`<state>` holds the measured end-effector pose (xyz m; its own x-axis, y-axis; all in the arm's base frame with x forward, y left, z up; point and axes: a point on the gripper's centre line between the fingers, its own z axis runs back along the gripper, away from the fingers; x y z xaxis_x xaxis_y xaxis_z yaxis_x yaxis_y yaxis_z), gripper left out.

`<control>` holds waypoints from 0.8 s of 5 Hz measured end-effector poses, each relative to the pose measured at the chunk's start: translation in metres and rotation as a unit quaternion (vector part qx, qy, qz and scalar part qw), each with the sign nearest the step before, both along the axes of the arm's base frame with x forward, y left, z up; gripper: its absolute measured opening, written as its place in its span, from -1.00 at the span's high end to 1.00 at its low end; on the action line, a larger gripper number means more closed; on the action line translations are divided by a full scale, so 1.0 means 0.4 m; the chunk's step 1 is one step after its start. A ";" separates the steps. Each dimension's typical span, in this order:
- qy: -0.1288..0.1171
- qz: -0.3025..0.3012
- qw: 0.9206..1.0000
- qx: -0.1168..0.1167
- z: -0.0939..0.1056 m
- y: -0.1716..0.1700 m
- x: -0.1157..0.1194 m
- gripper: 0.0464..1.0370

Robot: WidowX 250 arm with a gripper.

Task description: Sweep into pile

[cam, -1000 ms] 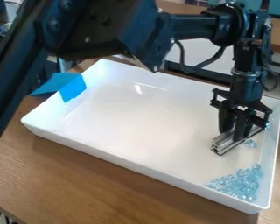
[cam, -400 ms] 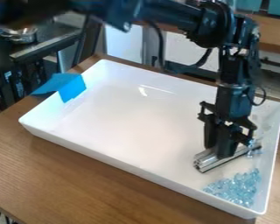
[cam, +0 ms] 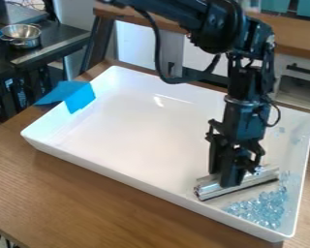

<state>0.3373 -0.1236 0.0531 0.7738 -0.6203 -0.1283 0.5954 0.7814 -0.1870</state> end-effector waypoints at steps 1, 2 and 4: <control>-0.008 -0.005 1.000 -0.005 0.032 0.032 -0.009 0.41; -0.014 0.044 0.999 -0.022 0.076 0.085 0.028 0.41; -0.077 0.159 0.984 -0.027 0.143 0.131 0.145 0.41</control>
